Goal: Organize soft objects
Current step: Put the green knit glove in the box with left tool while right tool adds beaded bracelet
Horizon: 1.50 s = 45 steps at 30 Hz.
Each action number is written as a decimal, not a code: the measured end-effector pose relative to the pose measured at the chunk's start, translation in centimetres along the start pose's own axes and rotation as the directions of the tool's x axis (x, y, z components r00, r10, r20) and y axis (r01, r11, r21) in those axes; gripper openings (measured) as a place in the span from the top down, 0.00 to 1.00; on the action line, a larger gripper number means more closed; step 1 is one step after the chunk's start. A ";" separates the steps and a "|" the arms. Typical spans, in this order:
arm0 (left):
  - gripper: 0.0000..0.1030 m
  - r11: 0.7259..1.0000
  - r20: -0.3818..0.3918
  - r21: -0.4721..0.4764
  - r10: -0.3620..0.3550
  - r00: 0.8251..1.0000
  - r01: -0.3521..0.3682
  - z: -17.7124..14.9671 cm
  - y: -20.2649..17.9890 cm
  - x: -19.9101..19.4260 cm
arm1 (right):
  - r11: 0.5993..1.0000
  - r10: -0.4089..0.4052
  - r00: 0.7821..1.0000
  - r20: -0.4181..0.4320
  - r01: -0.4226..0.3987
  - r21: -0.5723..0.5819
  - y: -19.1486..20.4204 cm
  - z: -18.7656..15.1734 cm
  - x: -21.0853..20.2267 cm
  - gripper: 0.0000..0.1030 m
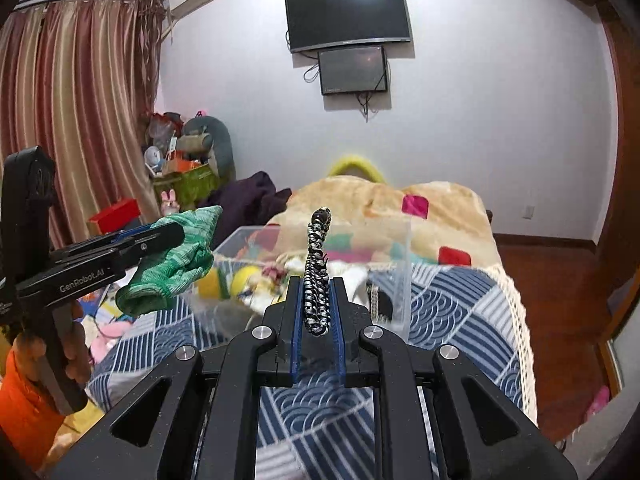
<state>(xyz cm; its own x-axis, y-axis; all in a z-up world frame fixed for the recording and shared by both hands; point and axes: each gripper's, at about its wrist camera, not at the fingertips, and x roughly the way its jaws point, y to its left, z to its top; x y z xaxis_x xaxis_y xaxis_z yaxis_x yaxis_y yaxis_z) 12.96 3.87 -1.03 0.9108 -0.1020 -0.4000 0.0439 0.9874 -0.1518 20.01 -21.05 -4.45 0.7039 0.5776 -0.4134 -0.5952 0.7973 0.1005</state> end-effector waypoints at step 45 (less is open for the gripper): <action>0.26 0.997 0.079 0.069 -0.042 0.996 0.036 0.6 -3.6 -5.9 | 0.998 -0.016 0.994 0.109 0.022 -0.056 2.2 2.3 -5.2 0.54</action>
<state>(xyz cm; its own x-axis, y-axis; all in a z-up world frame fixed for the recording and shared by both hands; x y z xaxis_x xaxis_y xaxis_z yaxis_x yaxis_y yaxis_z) 7.66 1.03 2.39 0.9379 -0.1332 -0.3203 0.1050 0.9890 -0.1038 15.95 -21.92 0.00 0.7514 0.5804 -0.3140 -0.6001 0.7989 0.0409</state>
